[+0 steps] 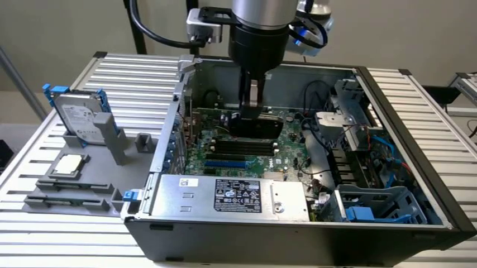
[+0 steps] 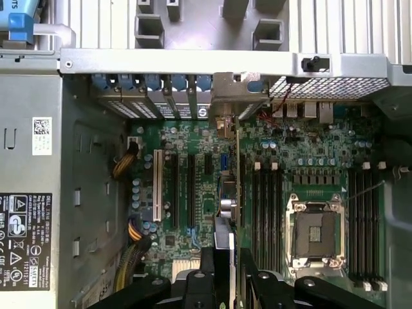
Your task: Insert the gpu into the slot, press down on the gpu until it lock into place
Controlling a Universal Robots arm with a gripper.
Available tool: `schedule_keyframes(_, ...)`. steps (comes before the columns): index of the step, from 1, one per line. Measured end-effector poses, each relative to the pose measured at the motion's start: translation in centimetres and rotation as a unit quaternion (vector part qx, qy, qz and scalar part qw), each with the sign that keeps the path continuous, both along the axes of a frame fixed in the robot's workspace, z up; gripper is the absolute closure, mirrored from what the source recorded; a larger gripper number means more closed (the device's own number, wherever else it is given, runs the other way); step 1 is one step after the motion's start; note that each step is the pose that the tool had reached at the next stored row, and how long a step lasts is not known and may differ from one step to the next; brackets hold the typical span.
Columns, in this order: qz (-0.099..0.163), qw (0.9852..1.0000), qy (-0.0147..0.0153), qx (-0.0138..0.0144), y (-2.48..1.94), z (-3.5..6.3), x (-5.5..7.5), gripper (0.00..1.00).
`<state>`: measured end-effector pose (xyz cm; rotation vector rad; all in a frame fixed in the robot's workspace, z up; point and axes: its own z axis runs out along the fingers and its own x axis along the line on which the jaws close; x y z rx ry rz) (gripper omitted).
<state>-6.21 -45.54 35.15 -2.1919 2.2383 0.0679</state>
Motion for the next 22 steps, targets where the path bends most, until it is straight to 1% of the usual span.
schedule_keyframes(3,0.002,1.0,0.0,0.001,-0.09,-0.54,0.0,0.74)
schedule_keyframes(7,0.004,1.0,-0.0001,0.0033,-0.14,-1.28,-0.2,0.74)
schedule_keyframes(15,0.006,1.0,-0.0008,0.0071,-0.16,-2.74,-1.0,0.74)
schedule_keyframes(17,0.006,1.0,-0.0011,0.0078,-0.16,-3.11,-1.2,0.74)
schedule_keyframes(22,0.006,1.0,-0.0016,0.0081,-0.16,-4.0,-1.4,0.74)
